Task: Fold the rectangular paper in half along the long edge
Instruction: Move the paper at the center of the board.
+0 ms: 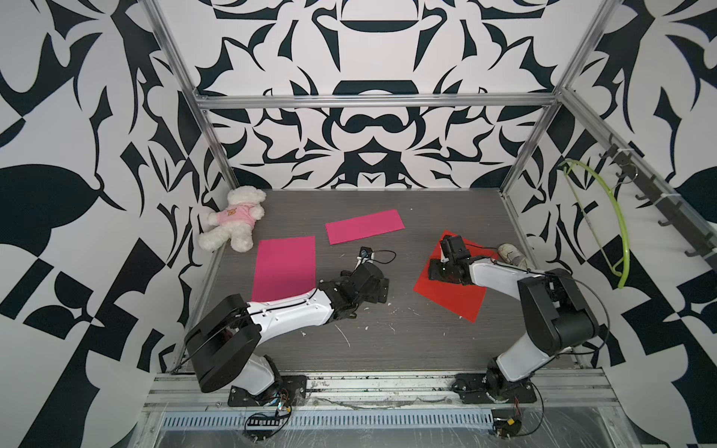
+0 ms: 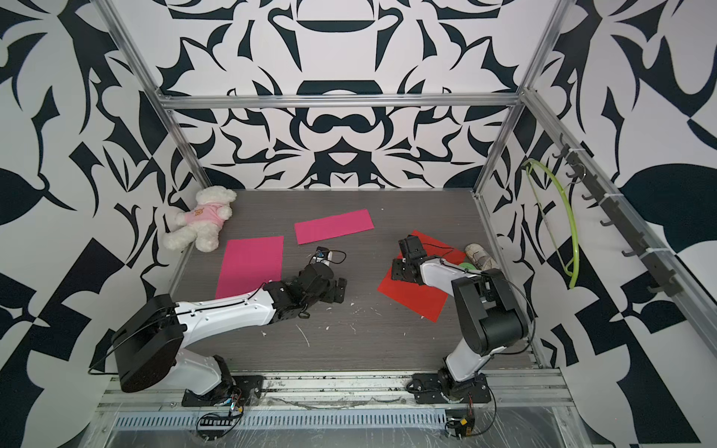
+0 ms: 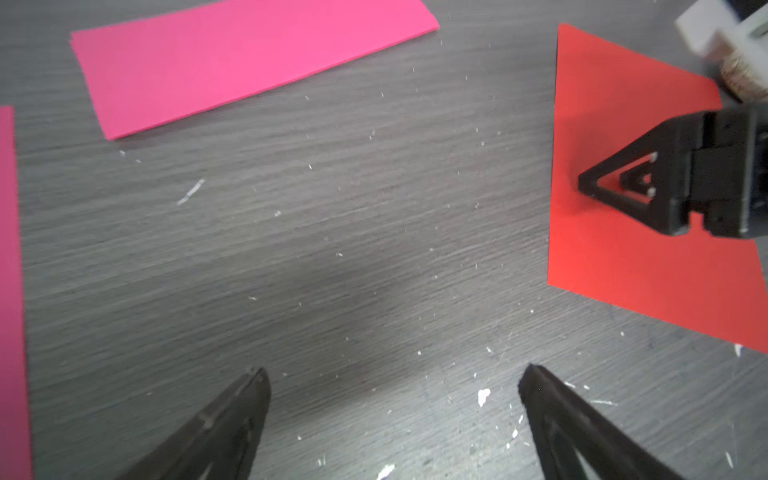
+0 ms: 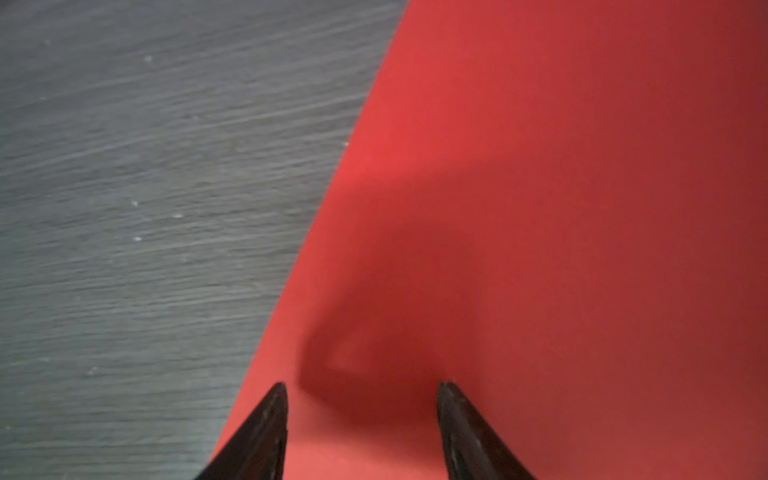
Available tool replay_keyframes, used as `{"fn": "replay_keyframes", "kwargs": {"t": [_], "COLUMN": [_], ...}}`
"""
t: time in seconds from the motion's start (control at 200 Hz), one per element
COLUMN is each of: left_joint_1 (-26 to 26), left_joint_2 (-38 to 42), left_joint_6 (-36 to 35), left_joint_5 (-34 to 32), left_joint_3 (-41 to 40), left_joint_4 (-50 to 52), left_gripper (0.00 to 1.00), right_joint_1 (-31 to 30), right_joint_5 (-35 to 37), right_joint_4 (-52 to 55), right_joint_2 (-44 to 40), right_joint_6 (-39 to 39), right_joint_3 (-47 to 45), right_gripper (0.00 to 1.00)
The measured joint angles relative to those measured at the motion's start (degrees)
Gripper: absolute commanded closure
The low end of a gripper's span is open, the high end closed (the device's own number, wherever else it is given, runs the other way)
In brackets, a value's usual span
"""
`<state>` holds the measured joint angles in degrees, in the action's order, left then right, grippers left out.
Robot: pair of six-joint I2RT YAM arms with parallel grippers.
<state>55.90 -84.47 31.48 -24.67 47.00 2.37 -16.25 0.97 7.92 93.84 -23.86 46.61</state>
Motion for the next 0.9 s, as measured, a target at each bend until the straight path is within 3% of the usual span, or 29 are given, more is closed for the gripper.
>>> {"fn": "replay_keyframes", "kwargs": {"t": [0.18, 0.4, 0.7, 0.9], "left_joint_1": [0.0, -0.1, -0.7, -2.2], "left_joint_2": [0.5, 1.7, 4.4, 6.2], "left_joint_6": [0.2, 2.3, 6.0, 8.0], "left_joint_5": [-1.0, -1.4, -1.4, -0.7], "left_joint_3": [0.0, 0.0, -2.1, -3.9], "left_joint_4": [0.2, 1.7, 2.8, 2.9], "left_gripper": [0.01, 0.01, 0.01, 0.01], "right_joint_1": [-1.6, -8.2, -20.9, -24.9], "right_joint_5": [-1.9, -4.4, -6.8, -8.8], "right_joint_4": [1.1, 1.4, -0.4, -0.1], "right_joint_2": [1.4, 3.4, 4.6, 3.5], "right_joint_6": [2.0, 3.0, -2.2, -4.5], "right_joint_3": [1.9, 4.3, 5.2, 4.6], "right_gripper": [0.43, 0.48, 0.51, 0.51]}}
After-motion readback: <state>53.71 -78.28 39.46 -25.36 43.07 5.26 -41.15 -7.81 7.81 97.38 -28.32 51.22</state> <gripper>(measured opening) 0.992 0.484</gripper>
